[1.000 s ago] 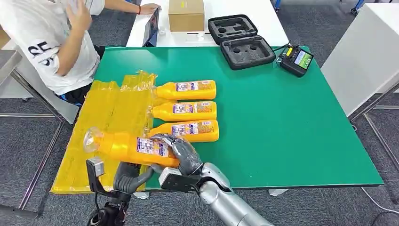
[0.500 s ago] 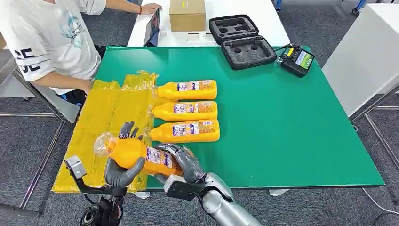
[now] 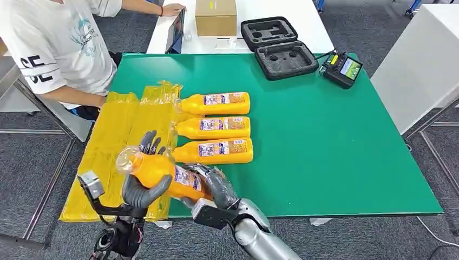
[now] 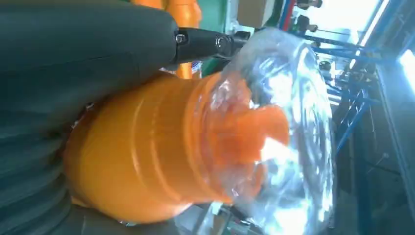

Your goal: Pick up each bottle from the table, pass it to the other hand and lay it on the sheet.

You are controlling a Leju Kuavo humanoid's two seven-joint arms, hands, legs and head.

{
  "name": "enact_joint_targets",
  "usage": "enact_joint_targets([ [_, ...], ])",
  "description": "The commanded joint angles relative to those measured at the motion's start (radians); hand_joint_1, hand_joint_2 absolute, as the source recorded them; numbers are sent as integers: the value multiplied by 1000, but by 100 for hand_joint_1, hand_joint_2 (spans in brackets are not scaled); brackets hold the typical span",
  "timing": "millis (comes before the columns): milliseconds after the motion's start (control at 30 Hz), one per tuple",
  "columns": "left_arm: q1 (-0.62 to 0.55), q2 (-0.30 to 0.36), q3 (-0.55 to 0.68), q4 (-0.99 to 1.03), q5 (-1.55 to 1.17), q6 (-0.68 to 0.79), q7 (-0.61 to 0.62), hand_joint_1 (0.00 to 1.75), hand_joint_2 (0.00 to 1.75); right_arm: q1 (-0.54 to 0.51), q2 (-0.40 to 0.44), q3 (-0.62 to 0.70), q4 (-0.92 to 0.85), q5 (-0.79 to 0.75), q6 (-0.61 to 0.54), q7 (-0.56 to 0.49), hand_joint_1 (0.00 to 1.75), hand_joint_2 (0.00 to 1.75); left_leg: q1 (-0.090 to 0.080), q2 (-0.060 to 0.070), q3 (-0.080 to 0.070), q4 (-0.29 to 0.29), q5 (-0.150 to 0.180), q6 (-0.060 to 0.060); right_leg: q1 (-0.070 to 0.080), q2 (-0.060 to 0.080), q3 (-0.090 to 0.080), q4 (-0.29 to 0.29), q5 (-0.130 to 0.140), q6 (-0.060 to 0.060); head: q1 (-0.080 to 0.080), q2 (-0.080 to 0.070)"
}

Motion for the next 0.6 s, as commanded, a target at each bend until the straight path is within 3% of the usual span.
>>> enact_joint_targets([
  [33, -47, 13, -85, 65, -35, 13, -6, 175, 175, 5, -11, -4, -28, 5, 6, 2, 175, 175, 1, -2, 4, 0, -1, -1, 0, -1, 5, 0, -2, -1, 0, 0],
  [467, -68, 26, -70, 97, -21, 14, 22, 175, 175, -1, -11, -5, -22, 40, -42, 10, 175, 175, 0, -1, 4, -1, -1, -1, 0, 0, 5, -1, -2, -1, 0, 0],
  [500, -66, 26, -68, 96, -21, 13, 23, 175, 175, 3, -10, -8, -26, 43, -53, 10, 119, 175, 1, -1, 6, -1, -2, -1, 1, 0, 6, 0, -2, -1, 0, 0],
  [533, -60, 24, -57, 89, -16, 18, 20, 175, 175, 12, -8, -12, -40, 47, -75, 3, 0, 175, 0, -1, 4, -1, -1, -1, 0, 0, 4, -1, -1, -1, 0, 0],
  [567, -60, 22, -41, 82, -28, 44, 8, 175, 175, 20, -8, -15, -60, 44, -97, -9, 0, 0, 0, -1, 6, -1, -2, -1, 0, 0, 7, -1, -3, -1, 0, 0],
  [600, -61, 22, -29, 74, -39, 65, 1, 175, 175, 33, -6, -22, -93, 20, -106, -31, 0, 0, 0, -1, 4, -1, -1, -1, 0, 0, 4, -1, -1, -1, 0, 0],
])
